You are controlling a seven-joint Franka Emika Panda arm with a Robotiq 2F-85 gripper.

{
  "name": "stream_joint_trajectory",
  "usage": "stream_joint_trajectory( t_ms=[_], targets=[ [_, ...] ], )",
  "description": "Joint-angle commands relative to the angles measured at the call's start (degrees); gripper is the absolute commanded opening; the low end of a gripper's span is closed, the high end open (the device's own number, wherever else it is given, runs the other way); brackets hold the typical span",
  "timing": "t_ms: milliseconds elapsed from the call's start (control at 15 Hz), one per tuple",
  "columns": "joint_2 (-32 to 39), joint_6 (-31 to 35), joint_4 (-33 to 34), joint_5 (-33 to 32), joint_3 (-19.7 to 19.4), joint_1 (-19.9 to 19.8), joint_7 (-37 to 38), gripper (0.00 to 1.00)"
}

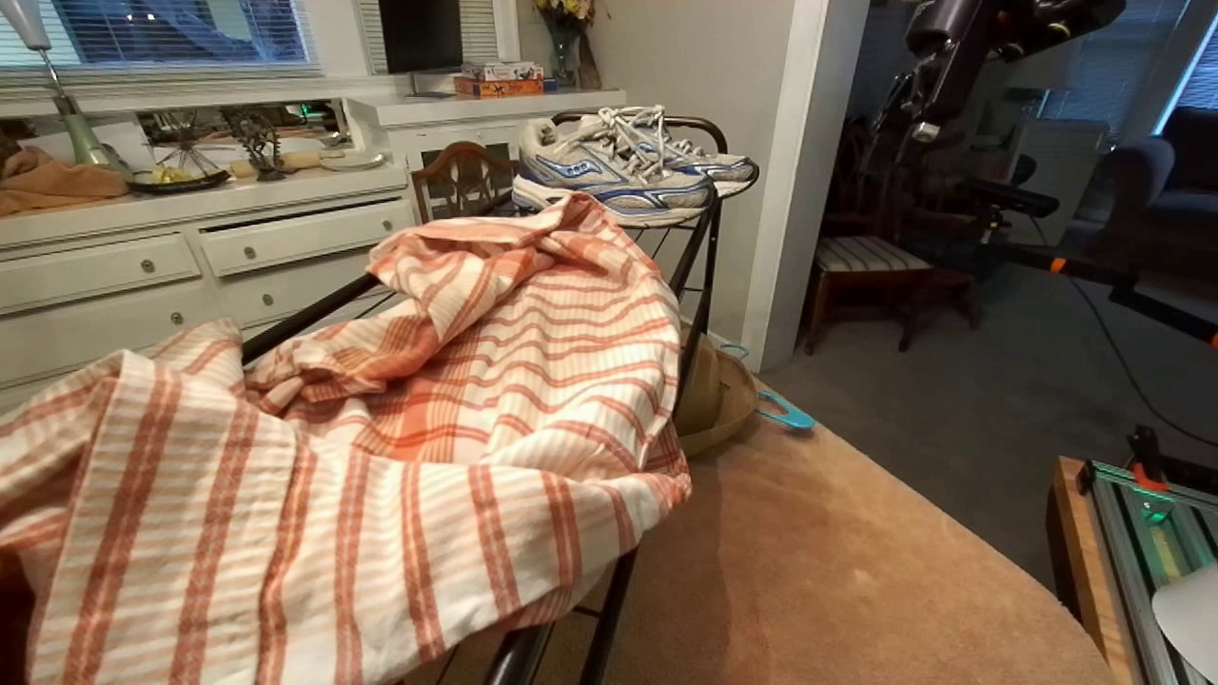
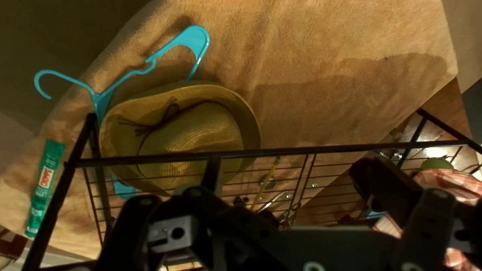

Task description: Move the brown mug to the topmost shelf.

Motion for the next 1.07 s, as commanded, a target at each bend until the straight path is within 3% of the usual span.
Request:
stream_joint_trajectory(
  t_ms=[0, 333, 467, 533, 867, 1000],
  targets=[
    [-6.8, 5.5, -6.2, 3.6, 0.7, 0.6, -2.1, 1.00],
    [-11.7, 8.6, -10.4, 5.7, -0.4, 1.6, -3.5, 1.00],
    [-12.6, 5.4, -10.5, 6.6, -1.6, 2.3, -4.7, 1.00],
    [-10.1, 6.4, -8.4, 4.8, -0.3, 1.4, -2.9, 1.00],
    [-11.3, 6.2, -9.4, 5.2, -1.1, 2.0, -3.6, 1.00],
    [-12.4, 7.6, -11.5, 6.4, 0.3, 3.1, -3.3, 1.00]
  ],
)
